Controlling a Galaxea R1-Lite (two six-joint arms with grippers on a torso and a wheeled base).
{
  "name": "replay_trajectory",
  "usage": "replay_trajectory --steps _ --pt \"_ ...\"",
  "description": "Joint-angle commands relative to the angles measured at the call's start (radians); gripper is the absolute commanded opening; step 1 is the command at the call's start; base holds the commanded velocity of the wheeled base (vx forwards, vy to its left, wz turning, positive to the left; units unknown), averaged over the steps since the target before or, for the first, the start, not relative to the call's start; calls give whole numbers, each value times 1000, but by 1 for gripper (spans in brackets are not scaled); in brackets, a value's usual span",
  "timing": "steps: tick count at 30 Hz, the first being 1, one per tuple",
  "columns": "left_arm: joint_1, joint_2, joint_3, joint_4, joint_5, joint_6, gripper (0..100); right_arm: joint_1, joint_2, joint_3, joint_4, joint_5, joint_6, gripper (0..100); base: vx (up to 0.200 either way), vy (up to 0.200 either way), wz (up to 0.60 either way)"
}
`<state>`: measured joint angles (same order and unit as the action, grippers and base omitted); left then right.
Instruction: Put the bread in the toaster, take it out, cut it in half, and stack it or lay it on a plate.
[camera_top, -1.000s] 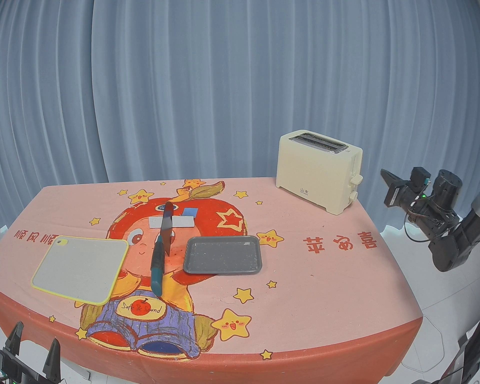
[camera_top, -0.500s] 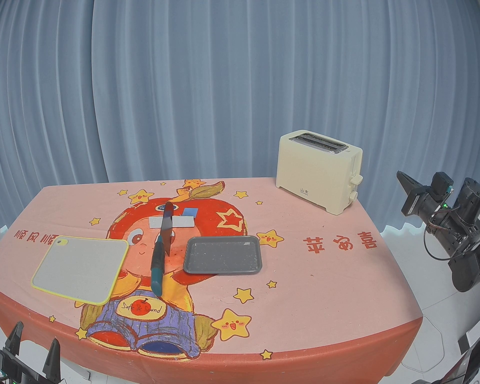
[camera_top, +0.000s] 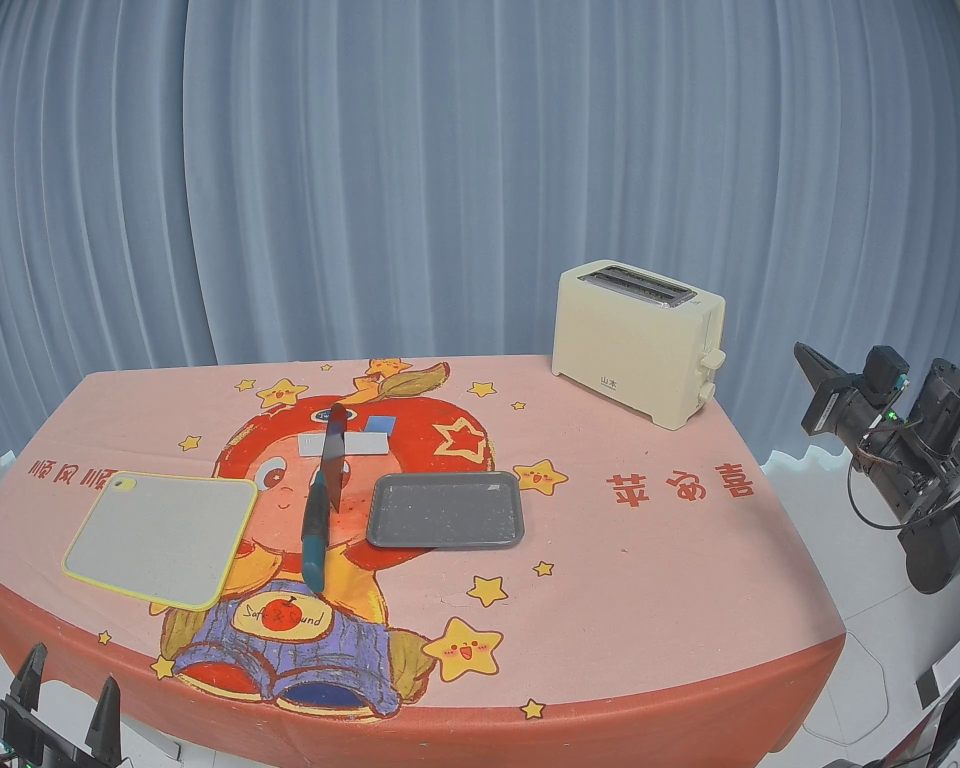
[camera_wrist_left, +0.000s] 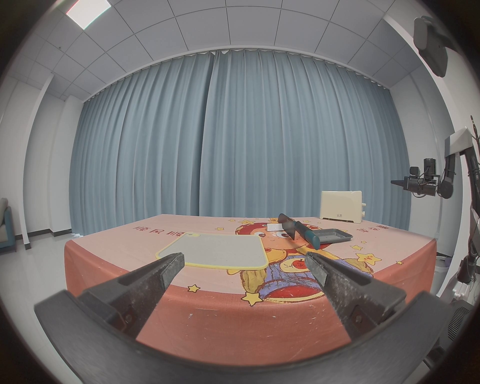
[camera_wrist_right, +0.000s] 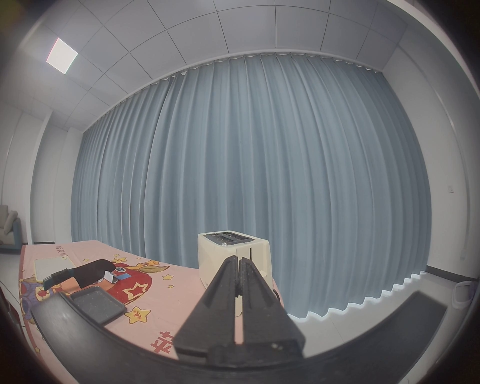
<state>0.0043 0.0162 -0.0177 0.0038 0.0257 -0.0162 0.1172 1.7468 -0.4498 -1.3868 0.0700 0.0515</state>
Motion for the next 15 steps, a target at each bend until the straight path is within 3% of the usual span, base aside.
replay_trajectory --steps 1,15 --pt "0 -16 18 1 0 -1 100 -2 -7 -3 -1 1 -1 0 0 0 0" --pt "0 -16 18 -1 0 -1 100 -11 -30 -4 0 1 -5 0 0 0 0"
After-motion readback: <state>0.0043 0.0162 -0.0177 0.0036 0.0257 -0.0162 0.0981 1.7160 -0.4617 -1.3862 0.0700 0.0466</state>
